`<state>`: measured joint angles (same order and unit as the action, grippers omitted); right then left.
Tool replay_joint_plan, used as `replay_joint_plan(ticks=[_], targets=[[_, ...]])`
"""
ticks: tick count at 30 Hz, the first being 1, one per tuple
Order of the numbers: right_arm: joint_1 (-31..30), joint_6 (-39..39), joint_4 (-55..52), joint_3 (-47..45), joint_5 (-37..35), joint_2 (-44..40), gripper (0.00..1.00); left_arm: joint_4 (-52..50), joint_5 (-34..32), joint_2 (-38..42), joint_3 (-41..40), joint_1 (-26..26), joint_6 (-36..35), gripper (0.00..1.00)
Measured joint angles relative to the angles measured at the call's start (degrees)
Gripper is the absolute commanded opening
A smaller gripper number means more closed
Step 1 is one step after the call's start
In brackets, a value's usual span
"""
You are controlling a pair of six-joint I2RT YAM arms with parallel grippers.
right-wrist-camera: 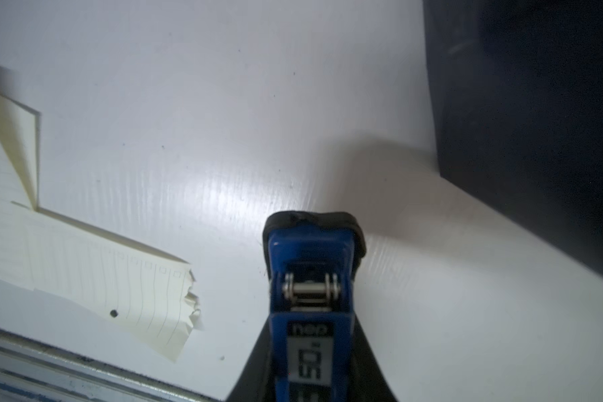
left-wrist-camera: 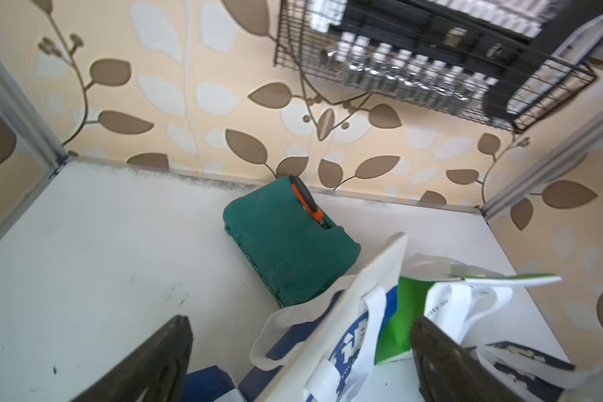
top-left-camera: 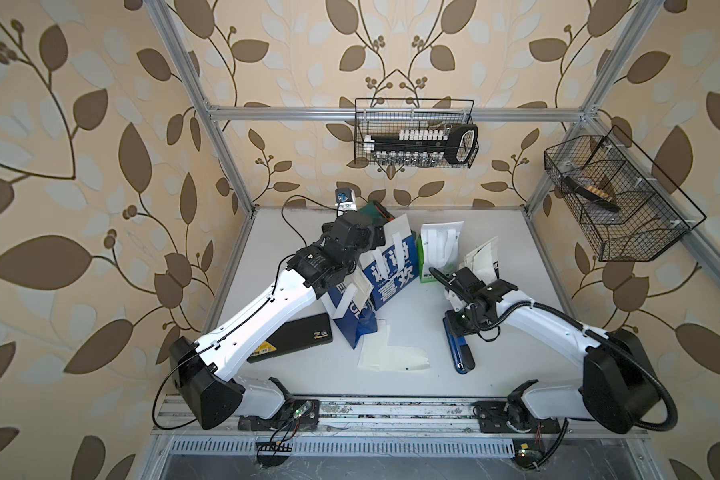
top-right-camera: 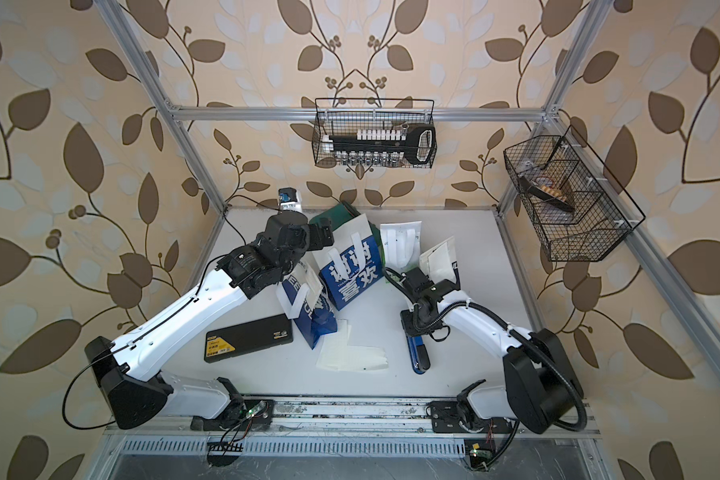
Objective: Staple the receipts to the bags
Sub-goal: Place the stapler at the center of the board.
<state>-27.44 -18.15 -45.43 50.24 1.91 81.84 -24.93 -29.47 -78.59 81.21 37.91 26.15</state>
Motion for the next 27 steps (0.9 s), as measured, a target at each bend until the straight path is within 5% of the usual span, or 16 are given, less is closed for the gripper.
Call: replay_joint_plan(ticks=[4,10,15,20,27], targets=[[2.1,0.0,3.0,3.3,0.0,5.6,0.03,-2.7,0.1,-0.3,-0.3,-1.2,2.9,0.99],[0.1,0.8,6.8,6.0,-1.0,8.4,0.34,-4.4,0.1,-0.2,-2.9,-1.3,4.4,0.99],[-8.4,3.4,9.8,5.6,-6.1,5.7,0.60,-4.8,0.0,0.2,-3.7,-2.4,4.8,0.99],[-18.4,7.6,10.7,4.4,-10.7,0.3,0.67,-5.4,0.0,0.7,-3.7,-3.1,5.2,0.99],[-25.0,14.5,10.1,2.7,-4.4,1.7,0.82,-5.6,-1.0,0.8,-3.7,-3.1,5.2,0.99]])
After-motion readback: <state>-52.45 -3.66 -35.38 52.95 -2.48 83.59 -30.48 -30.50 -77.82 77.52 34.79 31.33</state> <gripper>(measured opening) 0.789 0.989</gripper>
